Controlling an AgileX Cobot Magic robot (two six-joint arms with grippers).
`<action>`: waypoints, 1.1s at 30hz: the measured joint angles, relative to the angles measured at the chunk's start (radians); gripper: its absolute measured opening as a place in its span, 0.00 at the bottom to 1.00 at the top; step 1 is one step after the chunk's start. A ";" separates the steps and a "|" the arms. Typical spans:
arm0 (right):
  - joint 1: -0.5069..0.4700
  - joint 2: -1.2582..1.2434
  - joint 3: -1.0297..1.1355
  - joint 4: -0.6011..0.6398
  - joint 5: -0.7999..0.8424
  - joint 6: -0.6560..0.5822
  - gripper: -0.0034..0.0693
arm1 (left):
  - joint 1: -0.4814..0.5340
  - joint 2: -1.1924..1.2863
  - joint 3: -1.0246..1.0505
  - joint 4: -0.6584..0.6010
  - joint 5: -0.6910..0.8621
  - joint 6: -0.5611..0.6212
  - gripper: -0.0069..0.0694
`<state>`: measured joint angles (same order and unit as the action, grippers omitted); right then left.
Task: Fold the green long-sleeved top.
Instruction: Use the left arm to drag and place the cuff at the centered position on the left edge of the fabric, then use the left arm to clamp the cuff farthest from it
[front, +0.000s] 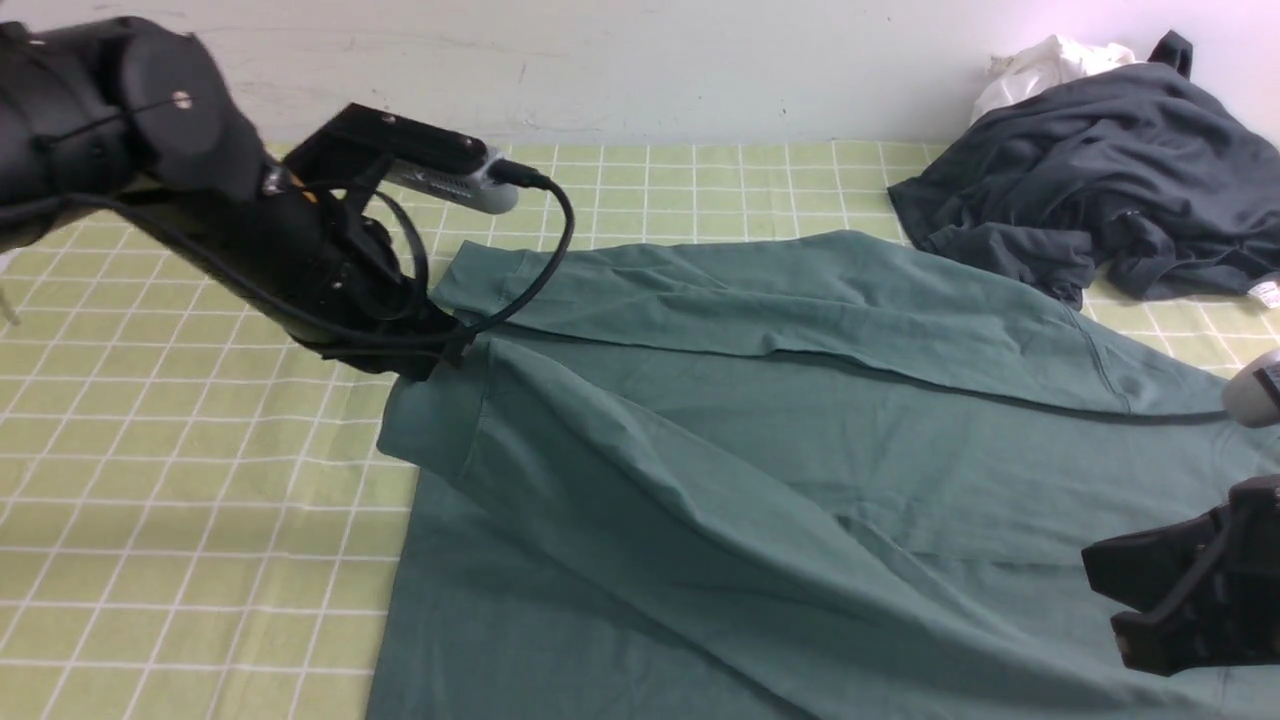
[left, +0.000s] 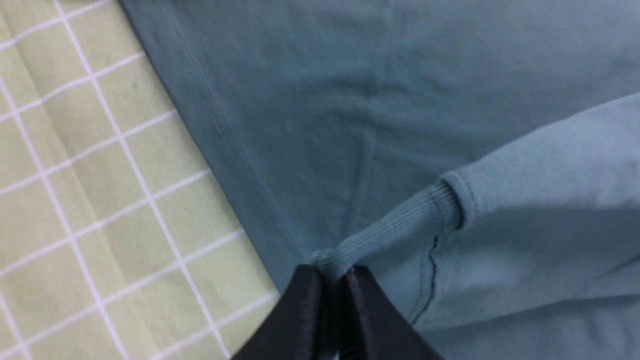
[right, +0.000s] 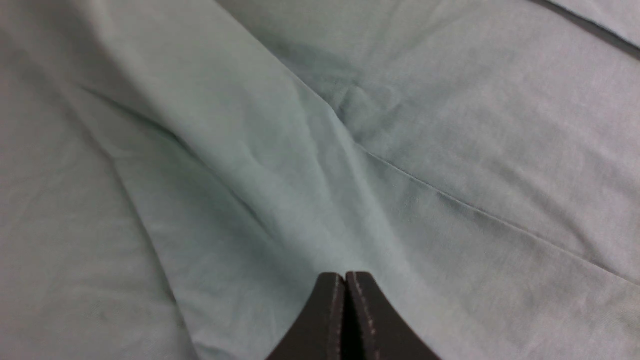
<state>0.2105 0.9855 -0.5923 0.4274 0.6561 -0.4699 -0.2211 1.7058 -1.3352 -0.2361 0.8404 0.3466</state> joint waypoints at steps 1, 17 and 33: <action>0.000 0.000 0.000 0.000 -0.001 0.000 0.03 | 0.000 0.064 -0.056 0.020 0.013 -0.013 0.13; 0.000 0.047 0.000 -0.004 -0.009 0.000 0.03 | 0.083 0.672 -0.877 0.157 0.289 -0.276 0.59; 0.000 0.105 0.000 0.019 -0.011 0.000 0.03 | 0.114 0.846 -1.014 0.031 0.149 -0.331 0.35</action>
<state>0.2105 1.0908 -0.5923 0.4463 0.6454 -0.4699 -0.1067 2.5513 -2.3488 -0.2056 0.9891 0.0158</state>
